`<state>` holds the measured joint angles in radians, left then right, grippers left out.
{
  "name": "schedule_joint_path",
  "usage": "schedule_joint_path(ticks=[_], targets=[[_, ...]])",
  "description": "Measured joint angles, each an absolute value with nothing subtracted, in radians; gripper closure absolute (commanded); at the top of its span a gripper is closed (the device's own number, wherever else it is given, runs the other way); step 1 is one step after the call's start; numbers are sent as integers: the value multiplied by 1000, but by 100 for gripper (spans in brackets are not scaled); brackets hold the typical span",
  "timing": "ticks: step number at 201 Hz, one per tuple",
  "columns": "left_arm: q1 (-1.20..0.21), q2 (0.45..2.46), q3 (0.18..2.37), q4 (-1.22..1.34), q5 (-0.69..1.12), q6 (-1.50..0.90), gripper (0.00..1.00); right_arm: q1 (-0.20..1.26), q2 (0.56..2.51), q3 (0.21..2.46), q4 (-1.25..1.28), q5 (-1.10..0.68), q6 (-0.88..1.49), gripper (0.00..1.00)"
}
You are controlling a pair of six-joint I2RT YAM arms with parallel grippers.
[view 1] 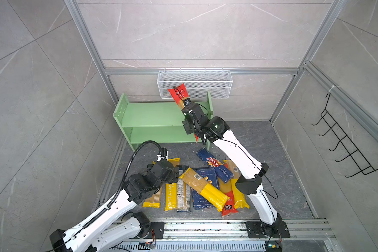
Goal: Arrange pasta packages on shelves
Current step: Place the pasta bag on the shelf.
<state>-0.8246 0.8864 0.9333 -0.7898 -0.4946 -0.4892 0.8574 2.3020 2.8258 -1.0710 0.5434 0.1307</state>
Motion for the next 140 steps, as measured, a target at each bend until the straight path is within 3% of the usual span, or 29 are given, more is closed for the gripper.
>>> schedule_joint_path(ticks=[43,140], targets=[[-825,913,941,-777,-494,-488,0,802,2325,2826,-1074,523,154,99],[-825,929,945,-770,-490,-489,0,760,2336,2826,-1089,478,196,81]])
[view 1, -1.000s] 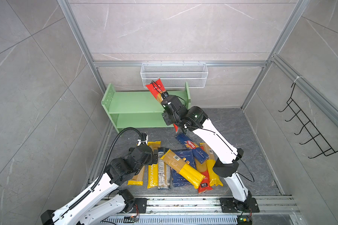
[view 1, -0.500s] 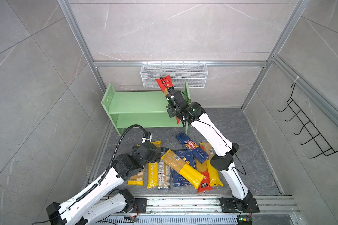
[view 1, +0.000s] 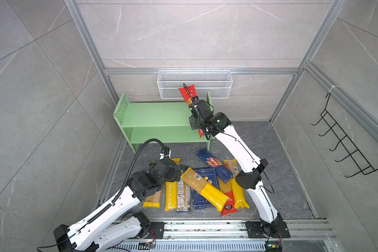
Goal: Arrange pasta packages on shelves
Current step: Place the pasta bag on the shelf.
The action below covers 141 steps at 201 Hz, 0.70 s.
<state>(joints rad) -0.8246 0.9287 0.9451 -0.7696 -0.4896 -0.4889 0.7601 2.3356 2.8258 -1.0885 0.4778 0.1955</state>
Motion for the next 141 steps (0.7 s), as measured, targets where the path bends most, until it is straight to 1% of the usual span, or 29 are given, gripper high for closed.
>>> schedule_joint_path(ticks=[25,47,77,106,141], targets=[[-825,927,945,-770,-490,-489,0,746,2336,2826,-1089,470,204,72],[-825,923,945,-770,-490,-490,0,739,2336,2826,-1088,466,212,60],[-825,916,945,-770,-489,-490,0,736,2336,2835,-1077,466,221,50],[-825,915,945,-771,-488,-490,0,736,2336,2863,-1038,467,226,47],[-825,908,945,-781,-487,-498,0,736,2336,2867,-1026,464,226,47]])
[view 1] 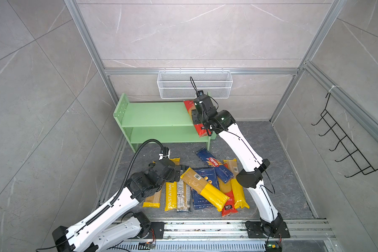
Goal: Arrange pasta packages on shelves
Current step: Place the pasta bag on the shelf, then pick up the pasta bag from the pasta box.
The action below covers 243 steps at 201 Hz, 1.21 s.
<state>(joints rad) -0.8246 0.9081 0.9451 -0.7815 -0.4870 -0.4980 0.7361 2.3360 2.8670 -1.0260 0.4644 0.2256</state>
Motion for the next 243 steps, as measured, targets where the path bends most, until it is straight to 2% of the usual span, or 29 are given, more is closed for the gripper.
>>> schedule_joint_path(ticks=[57,91,124,128,133,139,187,243], targets=[[-825,888,945,-784,-487,-510,0,743,2327,2867,-1040,451,225,47],[-825,869,945,-786,-486,-522,0,794,2222,2774,-1072,465,224,47],[-825,824,933,-786,-486,-528,0,883,1982,2477,-1067,475,225,44],[-825,819,928,-785,-486,-530,0,894,1943,2423,-1059,474,226,41],[-825,814,923,-786,-486,-532,0,907,1899,2360,-1048,472,235,25],[-825,808,915,-787,-486,-536,0,922,1843,2280,-1036,466,243,22],[-825,728,830,-812,-486,-585,0,959,1499,1741,-961,399,315,19],[-824,698,823,-843,-477,-613,0,1010,1343,1388,-933,322,432,19]])
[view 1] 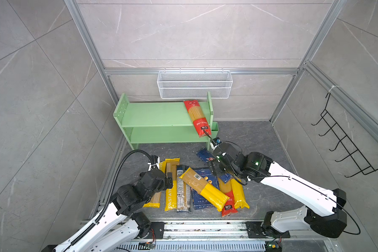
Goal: Arrange pasta packages on shelves
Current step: Pick up the pasta bag from the pasta box.
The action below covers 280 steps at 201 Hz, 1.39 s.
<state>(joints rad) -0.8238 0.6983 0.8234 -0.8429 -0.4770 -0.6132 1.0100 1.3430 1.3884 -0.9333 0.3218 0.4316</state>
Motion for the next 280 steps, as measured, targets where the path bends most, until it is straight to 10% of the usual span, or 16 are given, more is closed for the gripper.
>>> schedule_joint_path(ticks=[207,280], targets=[[-660,701,749,-800,-223,-677,0,1070,1499,1019,-677,44,501,5],[-654,676,749,-805,-223,-677,0,1068,1540,1019,-650,52,488,54]])
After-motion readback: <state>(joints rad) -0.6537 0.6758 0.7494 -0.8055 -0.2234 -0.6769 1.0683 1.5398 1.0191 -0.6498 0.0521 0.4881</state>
